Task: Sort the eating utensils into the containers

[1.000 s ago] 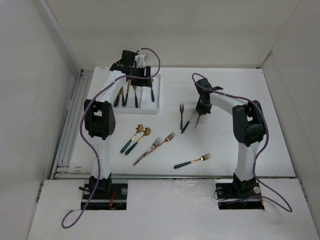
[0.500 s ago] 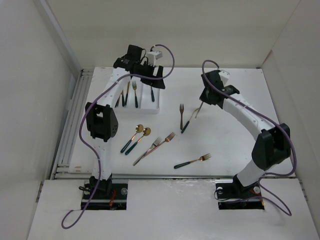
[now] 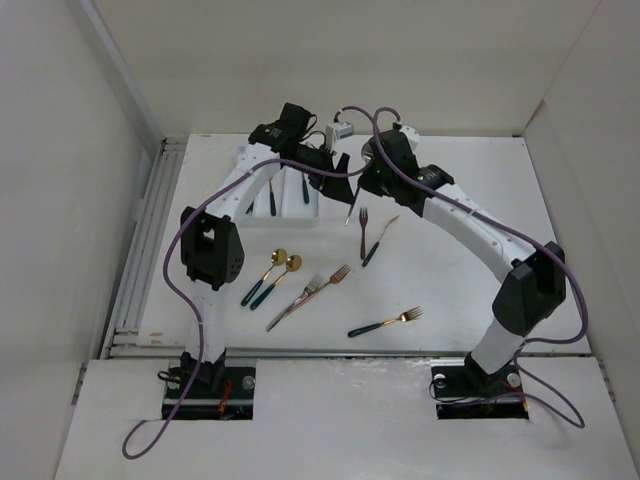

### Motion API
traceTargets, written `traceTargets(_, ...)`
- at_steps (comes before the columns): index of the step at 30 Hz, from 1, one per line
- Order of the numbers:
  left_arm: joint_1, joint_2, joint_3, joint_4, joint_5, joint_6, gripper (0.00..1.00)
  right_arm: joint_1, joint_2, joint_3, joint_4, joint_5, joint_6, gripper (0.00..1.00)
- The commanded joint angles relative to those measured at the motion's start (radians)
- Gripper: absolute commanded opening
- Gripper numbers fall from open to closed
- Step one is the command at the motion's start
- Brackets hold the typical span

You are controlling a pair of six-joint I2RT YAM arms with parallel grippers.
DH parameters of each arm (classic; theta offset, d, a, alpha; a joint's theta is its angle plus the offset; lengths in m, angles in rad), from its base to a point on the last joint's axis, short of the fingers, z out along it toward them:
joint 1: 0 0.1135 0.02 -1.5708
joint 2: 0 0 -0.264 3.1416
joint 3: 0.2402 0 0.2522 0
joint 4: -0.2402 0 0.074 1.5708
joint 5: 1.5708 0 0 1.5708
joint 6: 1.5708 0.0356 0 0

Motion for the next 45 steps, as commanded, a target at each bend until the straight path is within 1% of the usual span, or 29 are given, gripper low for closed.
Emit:
traceTargets(1,-0.001,-0.079,-0.038,-0.031,0.046,0.041,0.81,0.013,0.001,0.065,0.073,-0.029,0.023,0.0)
traceTargets(3,-0.001,-0.079,-0.038,-0.02,0.055,0.041,0.81,0.013,0.001,0.074,0.073,-0.038,0.057,0.0)
traceTargets(6,-0.012,-0.079,-0.038,0.018,0.018,0.003,0.81,0.022,0.001,0.074,0.082,-0.063,0.071,0.0)
traceTargets(8,-0.012,-0.079,-0.049,0.043,0.006,-0.042,0.79,0.022,0.011,0.074,0.091,-0.089,0.094,0.0)
traceTargets(12,-0.012,-0.079,-0.068,0.073,-0.034,-0.079,0.66,0.022,0.011,0.074,0.091,-0.109,0.126,0.0)
traceTargets(13,-0.012,-0.079,-0.068,0.085,-0.046,-0.093,0.55,0.022,0.011,0.065,0.091,-0.121,0.126,0.0)
traceTargets(15,-0.012,-0.079,-0.077,0.086,-0.08,-0.093,0.4,0.022,0.011,0.065,0.111,-0.133,0.137,0.0)
traceTargets(17,-0.012,-0.079,-0.086,0.095,-0.08,-0.105,0.2,0.022,0.011,0.065,0.111,-0.134,0.137,0.0)
traceTargets(18,-0.012,-0.079,-0.095,0.095,-0.092,-0.114,0.04,0.022,0.02,0.065,0.121,-0.134,0.137,0.0)
traceTargets(19,-0.012,-0.079,-0.095,0.104,-0.103,-0.123,0.0,0.022,0.02,0.065,0.121,-0.143,0.137,0.0)
traceTargets(22,0.018,-0.079,-0.12,0.139,-0.158,-0.181,0.0,0.013,0.041,0.065,0.173,-0.218,0.137,0.0)
traceTargets(24,0.04,-0.079,-0.129,0.178,-0.195,-0.244,0.0,0.0,0.052,0.065,0.173,-0.242,0.127,0.1)
traceTargets(25,0.067,-0.079,-0.141,0.187,-0.239,-0.261,0.0,-0.013,0.052,0.056,0.158,-0.242,0.127,0.21)
traceTargets(27,0.103,-0.067,-0.155,0.23,-0.291,-0.315,0.0,-0.026,0.035,0.029,0.145,-0.223,0.118,0.29)
traceTargets(28,0.121,-0.054,-0.167,0.243,-0.319,-0.365,0.0,-0.04,0.006,0.01,0.145,-0.213,0.106,0.32)
traceTargets(29,0.149,-0.054,-0.167,0.253,-0.403,-0.39,0.0,-0.055,-0.012,-0.01,0.159,-0.195,0.106,0.34)
traceTargets(32,0.173,-0.027,-0.167,0.314,-0.512,-0.439,0.0,-0.067,-0.078,-0.088,0.18,-0.161,0.086,0.36)
traceTargets(34,0.174,-0.014,-0.18,0.366,-0.54,-0.45,0.0,-0.092,-0.098,-0.114,0.18,-0.138,0.086,0.36)
traceTargets(37,0.193,0.035,-0.17,0.403,-0.549,-0.471,0.0,-0.103,-0.107,-0.139,0.148,-0.127,0.065,0.36)
traceTargets(43,0.215,0.156,-0.118,0.403,-0.516,-0.505,0.0,-0.132,-0.107,-0.15,0.13,-0.118,0.054,0.36)
traceTargets(45,0.215,0.165,-0.118,0.415,-0.516,-0.505,0.0,-0.144,-0.098,-0.159,0.118,-0.118,0.045,0.36)
